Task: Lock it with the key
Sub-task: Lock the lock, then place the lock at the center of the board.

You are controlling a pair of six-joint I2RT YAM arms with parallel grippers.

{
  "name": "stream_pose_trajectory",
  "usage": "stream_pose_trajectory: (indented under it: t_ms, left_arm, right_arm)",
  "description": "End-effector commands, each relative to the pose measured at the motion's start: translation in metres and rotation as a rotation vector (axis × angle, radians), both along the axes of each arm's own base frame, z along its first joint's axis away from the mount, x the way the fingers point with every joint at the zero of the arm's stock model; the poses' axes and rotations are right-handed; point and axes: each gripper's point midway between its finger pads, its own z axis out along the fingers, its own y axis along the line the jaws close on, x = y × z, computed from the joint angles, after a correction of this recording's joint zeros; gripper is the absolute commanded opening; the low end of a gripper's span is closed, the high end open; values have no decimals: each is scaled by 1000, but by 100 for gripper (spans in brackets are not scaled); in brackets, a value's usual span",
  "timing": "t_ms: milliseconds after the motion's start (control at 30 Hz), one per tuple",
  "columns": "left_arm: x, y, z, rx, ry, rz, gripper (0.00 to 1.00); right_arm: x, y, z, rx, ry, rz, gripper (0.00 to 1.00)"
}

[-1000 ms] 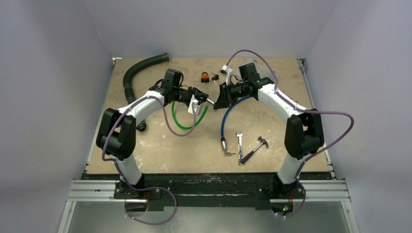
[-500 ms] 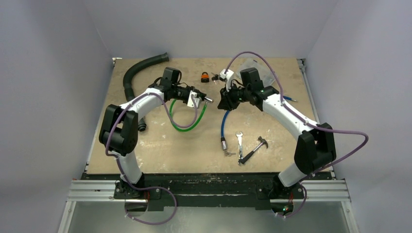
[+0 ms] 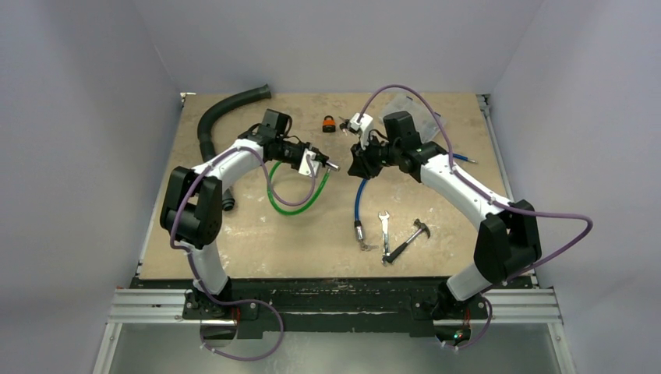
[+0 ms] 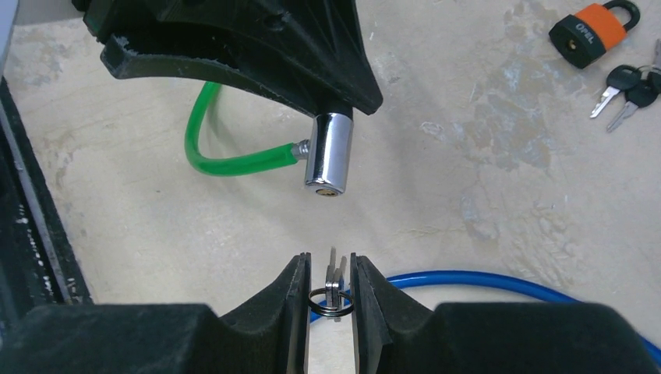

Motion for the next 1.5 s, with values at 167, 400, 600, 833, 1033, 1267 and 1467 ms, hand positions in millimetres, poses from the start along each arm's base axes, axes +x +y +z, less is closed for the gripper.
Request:
stream_pose_trajectory:
  t_ms: [167, 400, 600, 833, 1033, 1267, 1467]
  left_arm:
    - [-29, 26, -27, 121, -70, -166, 0]
    - [-49, 38, -56, 194, -88, -234, 0]
    - [-52, 47, -89, 261, -106, -286, 0]
    - [-92, 59, -112, 349, -264, -594, 0]
    - [-114, 37, -101, 335, -309, -726, 0]
    - [-146, 30, -103, 329, -295, -789, 0]
    - [-160, 32, -102, 318, -291, -800, 7]
  right_arm:
    - [-2, 8, -4, 92, 156, -46, 0]
    - [7, 33, -13, 153, 219, -58, 0]
    - [8, 36, -25, 149, 251, -62, 0]
    - [2, 32, -40, 104, 251, -26, 0]
    - [-8, 30, -48, 97, 281, 0, 0]
    - [-23, 35, -52, 112, 325, 51, 0]
    - [-38, 38, -59, 104, 351, 91, 0]
